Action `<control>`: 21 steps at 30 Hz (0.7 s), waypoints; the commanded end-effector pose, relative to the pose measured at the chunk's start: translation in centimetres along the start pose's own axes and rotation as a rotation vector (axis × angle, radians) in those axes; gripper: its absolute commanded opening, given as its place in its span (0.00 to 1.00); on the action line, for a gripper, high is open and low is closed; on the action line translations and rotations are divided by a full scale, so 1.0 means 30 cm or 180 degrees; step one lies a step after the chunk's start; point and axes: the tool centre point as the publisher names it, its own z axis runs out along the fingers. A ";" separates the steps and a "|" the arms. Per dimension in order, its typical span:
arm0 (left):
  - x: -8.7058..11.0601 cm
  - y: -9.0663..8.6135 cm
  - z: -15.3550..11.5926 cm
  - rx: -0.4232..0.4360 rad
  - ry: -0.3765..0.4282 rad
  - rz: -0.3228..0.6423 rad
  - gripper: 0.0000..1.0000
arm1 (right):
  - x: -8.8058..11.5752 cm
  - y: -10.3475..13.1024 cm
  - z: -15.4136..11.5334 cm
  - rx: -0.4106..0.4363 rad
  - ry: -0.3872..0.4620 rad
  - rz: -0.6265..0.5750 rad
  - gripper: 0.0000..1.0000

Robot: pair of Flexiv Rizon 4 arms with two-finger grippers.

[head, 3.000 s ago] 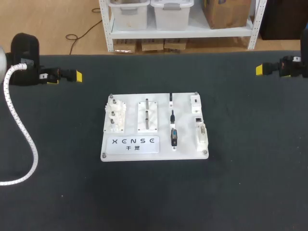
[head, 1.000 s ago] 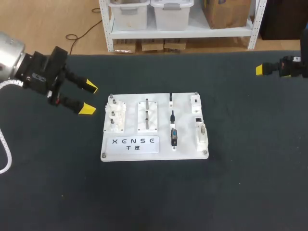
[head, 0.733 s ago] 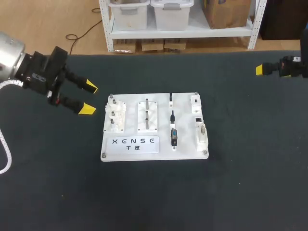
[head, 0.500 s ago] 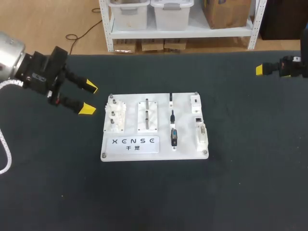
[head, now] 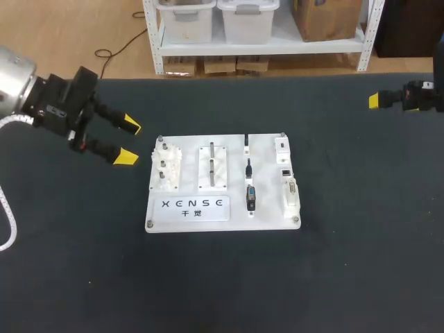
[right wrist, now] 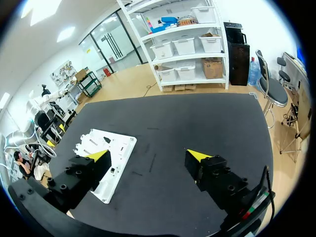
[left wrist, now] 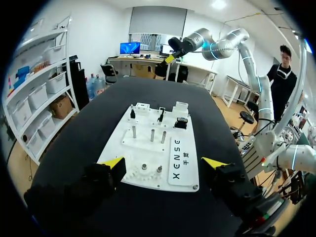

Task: Insert the USB connector, Ethernet cable, and multi-pin plug into their matching sockets one by one.

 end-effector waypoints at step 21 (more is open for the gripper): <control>0.003 0.003 -0.001 0.0007 -0.0004 0.0007 1.00 | -0.076 0.206 0.134 0.0663 0.0290 -0.0127 1.00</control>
